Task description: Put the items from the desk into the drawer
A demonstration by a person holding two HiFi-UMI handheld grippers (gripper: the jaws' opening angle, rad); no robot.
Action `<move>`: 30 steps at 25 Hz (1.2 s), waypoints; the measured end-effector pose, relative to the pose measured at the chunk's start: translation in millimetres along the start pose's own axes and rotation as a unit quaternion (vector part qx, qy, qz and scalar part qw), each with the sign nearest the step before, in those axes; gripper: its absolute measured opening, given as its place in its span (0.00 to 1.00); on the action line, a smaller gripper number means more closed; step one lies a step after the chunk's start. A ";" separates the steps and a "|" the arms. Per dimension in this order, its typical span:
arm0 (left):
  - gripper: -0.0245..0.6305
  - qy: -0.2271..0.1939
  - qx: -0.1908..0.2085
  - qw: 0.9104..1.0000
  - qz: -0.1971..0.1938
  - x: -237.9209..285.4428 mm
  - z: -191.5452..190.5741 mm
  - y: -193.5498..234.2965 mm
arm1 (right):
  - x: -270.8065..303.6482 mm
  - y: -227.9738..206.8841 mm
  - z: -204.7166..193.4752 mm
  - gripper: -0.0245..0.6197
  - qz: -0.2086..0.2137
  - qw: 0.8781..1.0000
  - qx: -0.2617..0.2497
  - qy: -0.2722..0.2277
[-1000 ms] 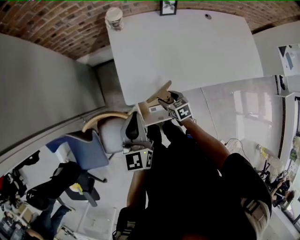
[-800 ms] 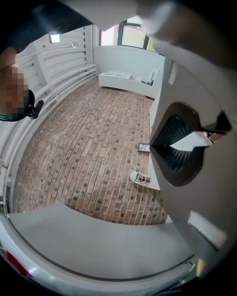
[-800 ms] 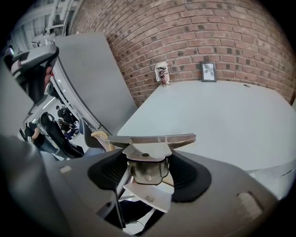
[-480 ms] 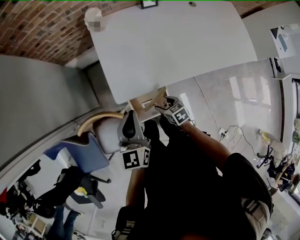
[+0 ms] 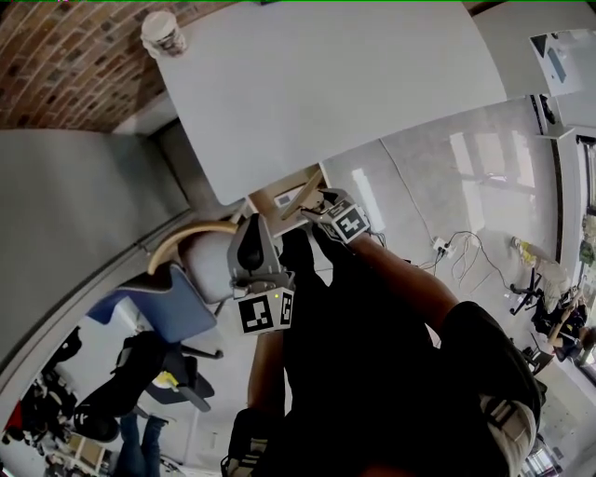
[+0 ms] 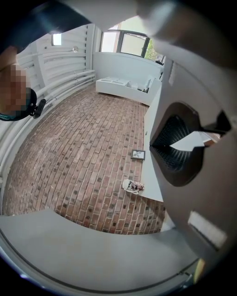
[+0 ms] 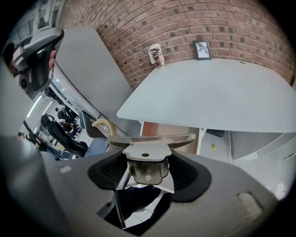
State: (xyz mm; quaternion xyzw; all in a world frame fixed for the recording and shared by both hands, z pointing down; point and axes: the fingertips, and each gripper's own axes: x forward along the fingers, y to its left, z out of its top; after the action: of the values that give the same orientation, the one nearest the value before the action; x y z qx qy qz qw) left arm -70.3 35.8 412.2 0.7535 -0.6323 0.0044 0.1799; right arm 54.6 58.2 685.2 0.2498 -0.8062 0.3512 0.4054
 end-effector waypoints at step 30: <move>0.06 0.047 0.017 0.998 0.024 13.1 -87.7 36.1 | 163.4 -72.1 -99.6 0.48 -0.054 0.988 0.095 0.110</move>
State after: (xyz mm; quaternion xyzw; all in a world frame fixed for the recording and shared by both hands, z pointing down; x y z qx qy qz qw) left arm -82.7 42.7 506.9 0.7403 -0.6406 0.0549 0.1964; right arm 62.4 70.1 889.2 0.2906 -0.7048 0.4292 0.4844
